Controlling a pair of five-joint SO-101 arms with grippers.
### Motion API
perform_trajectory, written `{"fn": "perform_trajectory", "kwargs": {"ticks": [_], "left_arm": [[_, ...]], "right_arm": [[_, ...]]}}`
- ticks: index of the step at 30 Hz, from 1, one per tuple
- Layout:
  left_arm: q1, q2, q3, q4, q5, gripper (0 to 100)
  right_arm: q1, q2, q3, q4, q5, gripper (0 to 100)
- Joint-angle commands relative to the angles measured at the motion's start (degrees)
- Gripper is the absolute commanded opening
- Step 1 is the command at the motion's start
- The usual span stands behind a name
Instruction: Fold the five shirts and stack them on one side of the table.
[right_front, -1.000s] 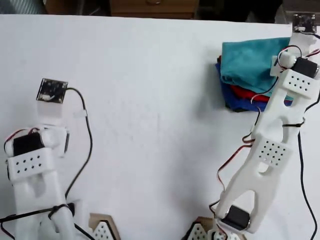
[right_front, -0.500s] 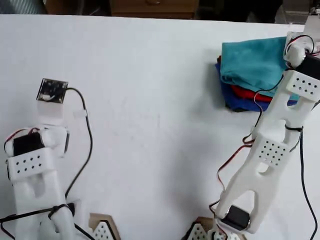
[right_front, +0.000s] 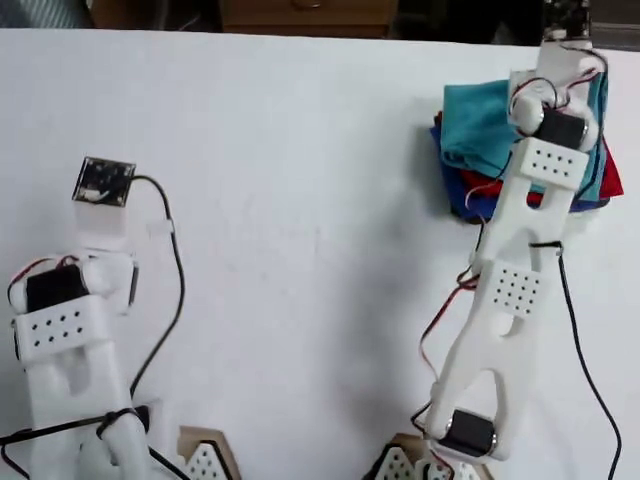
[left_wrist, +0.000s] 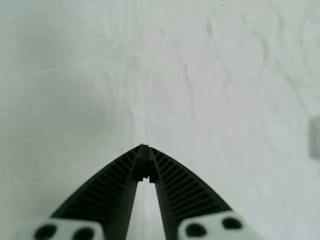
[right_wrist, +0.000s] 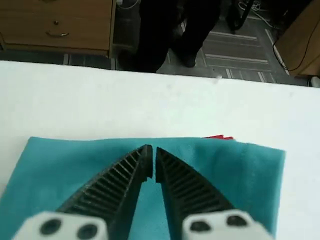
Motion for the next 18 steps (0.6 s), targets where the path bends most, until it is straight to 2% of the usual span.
{"fn": "perform_trajectory", "kwargs": {"ticks": [1, 6, 18], "left_arm": [[-0.4, -1.2, -0.5, 0.4, 0.0, 3], [-0.3, -1.2, -0.7, 0.0, 0.0, 3], [-0.4, -1.2, -0.4, 0.0, 0.0, 3]], "right_arm": [[3.1, 0.0, -0.4, -6.6, 0.2, 1.9], [6.5, -0.2, -0.4, -12.4, 0.2, 1.9], [7.3, 4.8, 1.5, -13.7, 0.3, 1.9]]}}
